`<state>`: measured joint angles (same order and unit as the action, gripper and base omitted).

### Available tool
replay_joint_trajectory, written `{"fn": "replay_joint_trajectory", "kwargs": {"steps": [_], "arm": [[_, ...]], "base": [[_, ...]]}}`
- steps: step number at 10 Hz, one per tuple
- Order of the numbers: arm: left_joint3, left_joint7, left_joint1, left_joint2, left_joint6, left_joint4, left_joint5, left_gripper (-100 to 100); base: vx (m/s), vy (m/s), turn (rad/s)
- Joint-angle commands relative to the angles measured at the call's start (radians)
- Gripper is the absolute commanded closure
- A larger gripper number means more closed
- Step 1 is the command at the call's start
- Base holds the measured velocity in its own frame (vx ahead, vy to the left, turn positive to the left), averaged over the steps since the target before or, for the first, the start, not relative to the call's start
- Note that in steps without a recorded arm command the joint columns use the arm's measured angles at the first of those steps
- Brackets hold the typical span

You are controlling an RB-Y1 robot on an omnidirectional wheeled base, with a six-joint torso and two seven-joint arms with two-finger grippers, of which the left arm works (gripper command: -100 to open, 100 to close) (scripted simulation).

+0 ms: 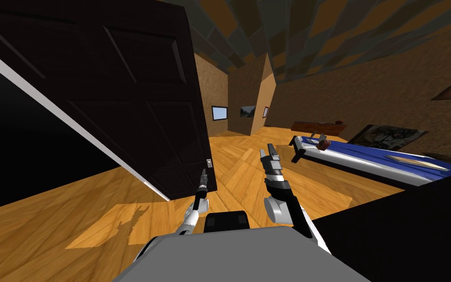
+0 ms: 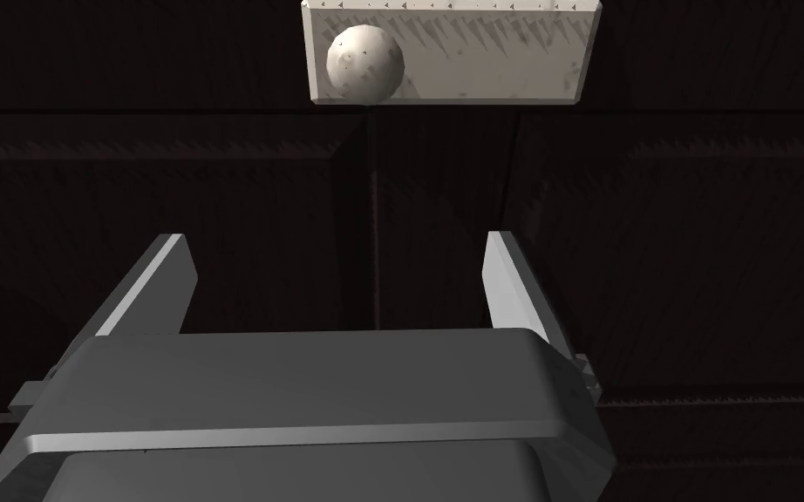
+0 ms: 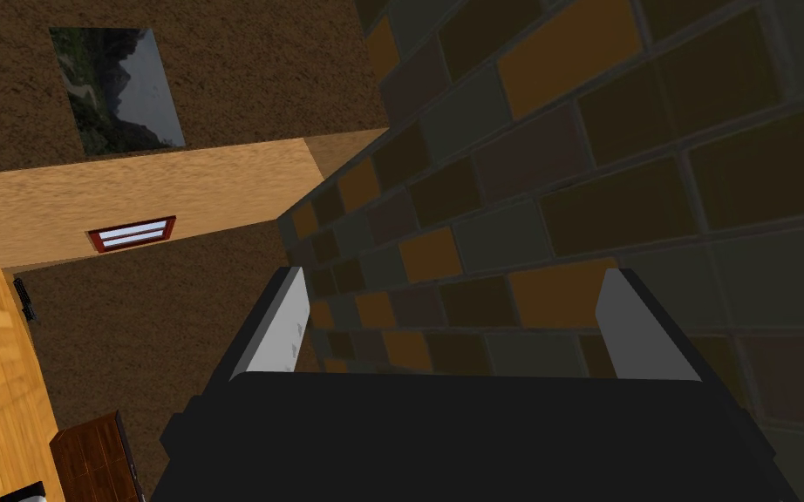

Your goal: Push the door open

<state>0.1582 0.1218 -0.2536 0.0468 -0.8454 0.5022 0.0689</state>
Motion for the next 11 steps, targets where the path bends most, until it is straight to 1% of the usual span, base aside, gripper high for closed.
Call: {"fn": "replay_joint_trajectory", "kwargs": {"steps": [1, 2, 3, 6, 7, 8, 9, 10, 11], "arm": [[0.0, 0.0, 0.0, 0.0, 0.0, 0.0, 0.0, -100], [0.0, 0.0, 0.001, -0.011, 0.002, 0.002, 0.0, -100], [0.0, 0.0, 0.001, -0.016, 0.002, 0.002, 0.0, -100], [0.001, 0.0, 0.002, -0.049, 0.0, 0.002, 0.001, -100], [0.001, 0.0, 0.002, -0.049, 0.0, 0.002, 0.001, -100], [0.002, 0.001, 0.002, -0.076, -0.002, 0.001, 0.001, -100], [0.003, 0.001, 0.003, -0.093, -0.004, 0.0, 0.002, -100], [0.005, 0.001, 0.004, -0.103, -0.006, 0.0, 0.003, -100], [0.006, 0.001, 0.004, -0.104, -0.008, -0.001, 0.003, -100]], "base": [[-0.015, -0.061, -0.002], [0.057, 0.1, 0.01], [0.097, 0.195, -0.011], [0.116, 0.165, -0.006], [0.101, 0.08, -0.004], [0.114, 0.068, -0.014], [0.162, 0.07, -0.025], [0.186, -0.017, -0.043], [0.184, -0.085, -0.018]]}}
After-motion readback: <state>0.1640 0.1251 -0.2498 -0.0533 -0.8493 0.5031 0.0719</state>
